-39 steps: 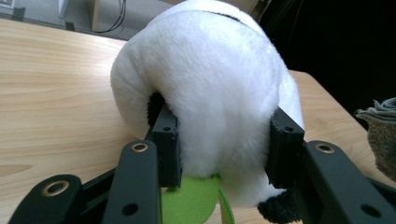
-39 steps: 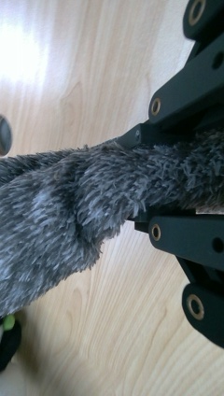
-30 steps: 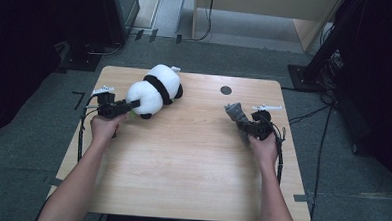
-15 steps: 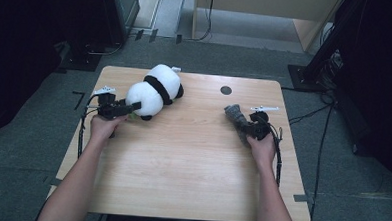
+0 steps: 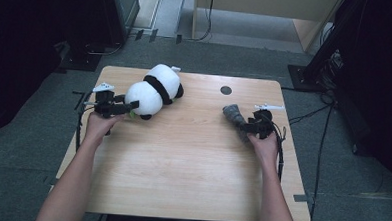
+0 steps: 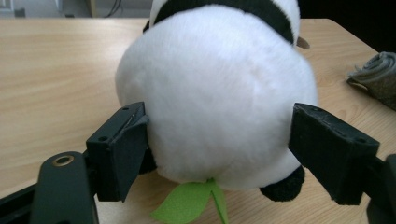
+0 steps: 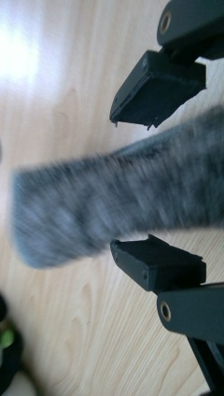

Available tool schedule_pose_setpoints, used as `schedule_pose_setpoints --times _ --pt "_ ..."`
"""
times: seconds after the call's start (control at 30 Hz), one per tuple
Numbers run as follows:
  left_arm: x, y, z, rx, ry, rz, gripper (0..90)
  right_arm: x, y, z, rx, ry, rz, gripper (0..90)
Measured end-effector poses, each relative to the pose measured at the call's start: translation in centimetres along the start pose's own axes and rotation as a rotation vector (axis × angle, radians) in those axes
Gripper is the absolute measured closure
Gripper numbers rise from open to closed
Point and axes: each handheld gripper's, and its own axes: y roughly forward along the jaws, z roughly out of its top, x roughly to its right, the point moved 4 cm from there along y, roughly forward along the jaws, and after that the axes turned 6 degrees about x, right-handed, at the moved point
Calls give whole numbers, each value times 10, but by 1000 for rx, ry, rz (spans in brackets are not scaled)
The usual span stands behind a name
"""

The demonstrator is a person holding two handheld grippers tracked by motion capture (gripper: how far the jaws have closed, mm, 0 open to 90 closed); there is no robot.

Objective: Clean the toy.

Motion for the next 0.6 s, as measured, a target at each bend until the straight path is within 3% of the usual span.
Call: schedule_pose_setpoints --times 0.1,0.4,0.6 --pt "7 -6 5 5 28 -6 210 -3 -8 5 31 -2 14 308" --pt "27 -14 8 -27 78 -44 208 -23 -18 7 43 -53 27 355" --pt "46 -15 7 -44 104 -95 206 -38 -27 4 53 -89 33 367"
